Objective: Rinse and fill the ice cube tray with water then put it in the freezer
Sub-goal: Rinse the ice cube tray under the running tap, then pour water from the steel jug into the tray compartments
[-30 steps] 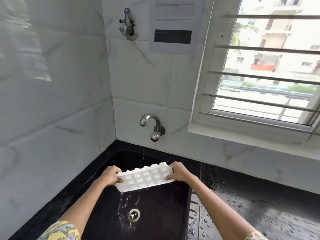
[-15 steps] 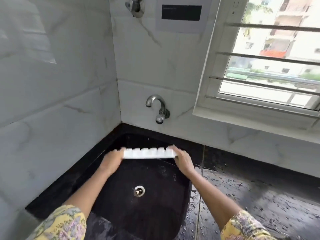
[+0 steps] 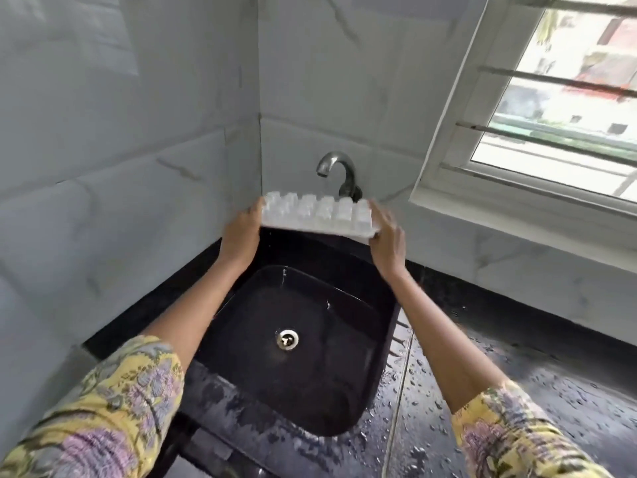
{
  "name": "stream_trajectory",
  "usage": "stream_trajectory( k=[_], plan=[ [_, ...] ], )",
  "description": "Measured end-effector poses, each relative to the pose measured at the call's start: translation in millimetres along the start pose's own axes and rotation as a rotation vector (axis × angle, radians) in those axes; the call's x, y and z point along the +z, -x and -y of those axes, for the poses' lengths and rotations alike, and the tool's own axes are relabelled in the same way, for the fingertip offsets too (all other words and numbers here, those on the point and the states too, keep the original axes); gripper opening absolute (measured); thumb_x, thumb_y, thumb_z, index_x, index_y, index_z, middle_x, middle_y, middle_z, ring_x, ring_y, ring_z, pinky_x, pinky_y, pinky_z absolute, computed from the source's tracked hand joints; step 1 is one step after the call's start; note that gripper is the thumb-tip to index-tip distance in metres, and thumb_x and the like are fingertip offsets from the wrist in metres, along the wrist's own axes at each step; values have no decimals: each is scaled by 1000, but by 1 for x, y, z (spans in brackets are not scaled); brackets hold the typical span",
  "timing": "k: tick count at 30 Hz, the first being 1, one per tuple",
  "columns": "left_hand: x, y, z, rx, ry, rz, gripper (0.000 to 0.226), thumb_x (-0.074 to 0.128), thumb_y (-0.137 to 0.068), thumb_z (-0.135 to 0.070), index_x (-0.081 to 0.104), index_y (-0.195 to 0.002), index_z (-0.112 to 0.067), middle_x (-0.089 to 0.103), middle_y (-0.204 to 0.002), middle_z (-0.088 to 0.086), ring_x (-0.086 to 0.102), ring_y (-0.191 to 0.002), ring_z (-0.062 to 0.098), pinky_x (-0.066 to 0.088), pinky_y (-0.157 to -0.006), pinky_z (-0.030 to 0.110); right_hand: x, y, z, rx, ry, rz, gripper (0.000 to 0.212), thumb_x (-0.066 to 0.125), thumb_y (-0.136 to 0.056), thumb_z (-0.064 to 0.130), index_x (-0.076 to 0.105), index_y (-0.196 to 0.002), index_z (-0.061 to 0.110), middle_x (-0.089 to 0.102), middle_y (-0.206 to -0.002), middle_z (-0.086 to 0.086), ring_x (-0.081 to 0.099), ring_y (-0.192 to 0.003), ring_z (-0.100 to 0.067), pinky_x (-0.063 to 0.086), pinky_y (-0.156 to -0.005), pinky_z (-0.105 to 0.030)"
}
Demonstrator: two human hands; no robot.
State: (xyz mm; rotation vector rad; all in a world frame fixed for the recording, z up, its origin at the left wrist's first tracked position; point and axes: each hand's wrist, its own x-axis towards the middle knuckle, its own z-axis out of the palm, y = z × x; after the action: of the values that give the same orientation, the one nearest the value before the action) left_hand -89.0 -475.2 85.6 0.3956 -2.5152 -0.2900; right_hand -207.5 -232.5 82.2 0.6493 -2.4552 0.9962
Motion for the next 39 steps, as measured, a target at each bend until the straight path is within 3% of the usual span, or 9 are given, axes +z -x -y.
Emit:
stream_trajectory(
  k=[4,6,11,16,21,26,31,35,39],
  plan=[
    [54,87,19,-59,-346,576,35,33,-97,-2,43,-130,-8,60,-122,14,59,-114,31,48,-92,40,43,92,-47,178,444,679,37,55,-88,38,60,-120,20,66,-115,-11,61,-105,-32,47,-82,-37],
    [66,120,25,-94,-359,687,33,30,-98,-2,43,-127,-9,60,-125,12,58,-117,29,46,-94,38,52,111,-48,177,480,761,36,51,-89,43,63,-112,18,67,-111,-9,62,-103,-32,47,-80,-35],
    [44,54,32,-96,-311,463,34,36,-95,0,44,-128,-5,60,-119,17,61,-109,34,48,-88,41,35,47,-11,117,430,572,37,50,-91,32,54,-124,16,62,-117,-16,58,-107,-36,46,-83,-40],
    [8,5,19,-182,222,-31,32,48,-86,11,59,-114,1,69,-100,20,65,-92,35,48,-78,41,16,11,11,87,145,127,60,49,-82,-1,44,-137,23,65,-115,-9,62,-99,-32,48,-75,-38],
    [61,78,46,-361,343,383,18,70,-80,-4,64,-97,-1,69,-89,17,66,-89,33,44,-73,33,45,92,-41,408,239,620,31,62,-80,41,67,-87,11,70,-94,-10,64,-92,-29,47,-73,-31],
    [92,78,22,-712,479,384,53,73,-81,-25,51,-124,-3,61,-117,24,59,-109,39,47,-94,44,23,117,-58,628,-97,360,35,60,-78,30,40,-54,14,42,-56,3,40,-52,-13,29,-51,-31],
    [122,38,-75,-742,767,417,38,68,-86,-24,61,-116,-3,65,-116,21,63,-104,37,53,-90,50,-41,121,-89,862,-157,159,27,54,-80,30,50,-96,8,61,-98,-11,55,-91,-30,39,-72,-35],
    [132,57,-168,-607,939,666,38,65,-86,-2,56,-123,3,63,-118,21,62,-108,37,52,-88,41,-104,163,-133,958,-80,49,36,54,-83,28,50,-110,6,61,-111,-19,56,-105,-37,44,-86,-40],
    [135,104,-234,-472,953,994,57,57,-83,17,46,-135,-3,63,-88,5,61,-75,22,54,-54,26,-163,216,-171,1030,64,26,38,51,-85,34,54,-111,7,62,-112,-19,57,-103,-35,40,-76,-36]
  ],
)
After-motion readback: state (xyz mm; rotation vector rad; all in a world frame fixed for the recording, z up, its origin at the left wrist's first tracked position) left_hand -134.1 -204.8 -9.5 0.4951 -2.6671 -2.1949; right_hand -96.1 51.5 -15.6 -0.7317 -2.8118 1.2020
